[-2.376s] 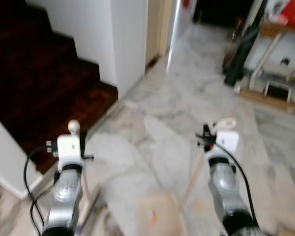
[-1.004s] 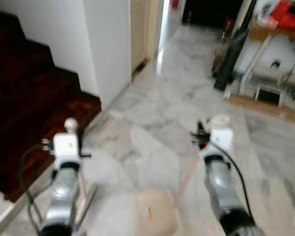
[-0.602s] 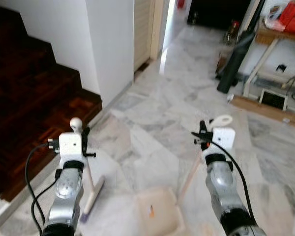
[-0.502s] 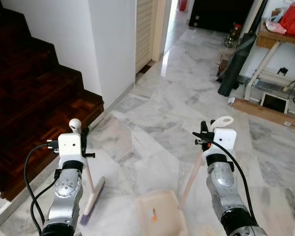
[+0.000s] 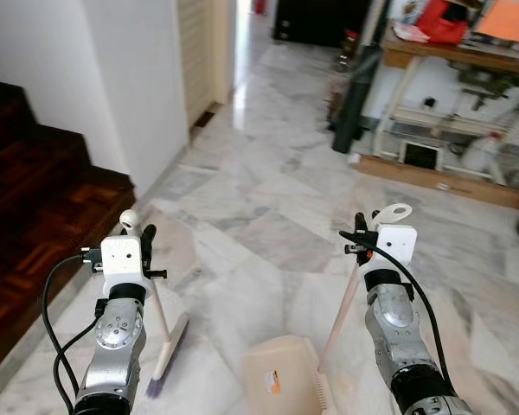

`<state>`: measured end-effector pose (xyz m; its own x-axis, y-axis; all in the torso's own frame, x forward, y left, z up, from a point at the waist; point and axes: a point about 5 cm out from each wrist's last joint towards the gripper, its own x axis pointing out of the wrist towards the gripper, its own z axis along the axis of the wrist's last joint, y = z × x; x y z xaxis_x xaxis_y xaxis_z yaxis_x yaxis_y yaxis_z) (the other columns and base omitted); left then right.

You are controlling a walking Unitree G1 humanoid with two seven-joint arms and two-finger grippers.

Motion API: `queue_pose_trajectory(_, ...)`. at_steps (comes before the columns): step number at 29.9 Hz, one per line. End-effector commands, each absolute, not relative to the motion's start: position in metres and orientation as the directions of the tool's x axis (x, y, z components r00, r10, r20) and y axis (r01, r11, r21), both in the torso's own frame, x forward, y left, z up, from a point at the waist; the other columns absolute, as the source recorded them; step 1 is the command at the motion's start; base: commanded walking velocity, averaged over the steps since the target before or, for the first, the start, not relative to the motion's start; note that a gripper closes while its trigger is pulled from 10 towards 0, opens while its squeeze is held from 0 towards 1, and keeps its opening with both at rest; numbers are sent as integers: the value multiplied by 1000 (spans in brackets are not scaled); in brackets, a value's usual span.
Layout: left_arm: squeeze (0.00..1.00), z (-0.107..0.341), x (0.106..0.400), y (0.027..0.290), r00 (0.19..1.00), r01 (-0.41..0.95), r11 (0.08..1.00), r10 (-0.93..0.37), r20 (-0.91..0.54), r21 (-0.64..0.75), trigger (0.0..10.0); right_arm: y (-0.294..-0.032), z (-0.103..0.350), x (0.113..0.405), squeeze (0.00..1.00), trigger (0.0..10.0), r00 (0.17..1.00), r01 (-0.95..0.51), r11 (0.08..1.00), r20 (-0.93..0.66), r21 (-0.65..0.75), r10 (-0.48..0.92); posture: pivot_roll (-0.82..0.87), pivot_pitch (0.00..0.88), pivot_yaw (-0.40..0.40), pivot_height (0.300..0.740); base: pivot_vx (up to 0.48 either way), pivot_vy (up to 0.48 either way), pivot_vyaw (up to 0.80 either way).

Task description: Sweep floor

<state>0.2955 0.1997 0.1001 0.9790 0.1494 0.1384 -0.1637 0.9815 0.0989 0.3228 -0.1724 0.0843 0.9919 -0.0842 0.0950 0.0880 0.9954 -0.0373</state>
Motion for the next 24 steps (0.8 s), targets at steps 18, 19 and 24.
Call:
queue_pose_trajectory(18, 0, 112, 300, 199, 974, -146, 984, 126, 189, 98, 10000, -171, 92, 326, 0, 10000, 988, 92, 996, 123, -20, -89, 117, 0, -54, 740, 0, 158, -787)
queue_pose_trajectory(19, 0, 112, 300, 199, 974, -145, 984, 125, 191, 99, 10000, -171, 92, 326, 0, 10000, 988, 92, 996, 123, -20, -89, 115, 0, -52, 740, 0, 296, -781)
queue_pose_trajectory(24, 0, 113, 301, 198, 974, -138, 985, 116, 196, 103, 10000, -170, 92, 327, 0, 10000, 988, 94, 995, 125, -17, -91, 113, 0, -50, 740, 0, 59, -786)
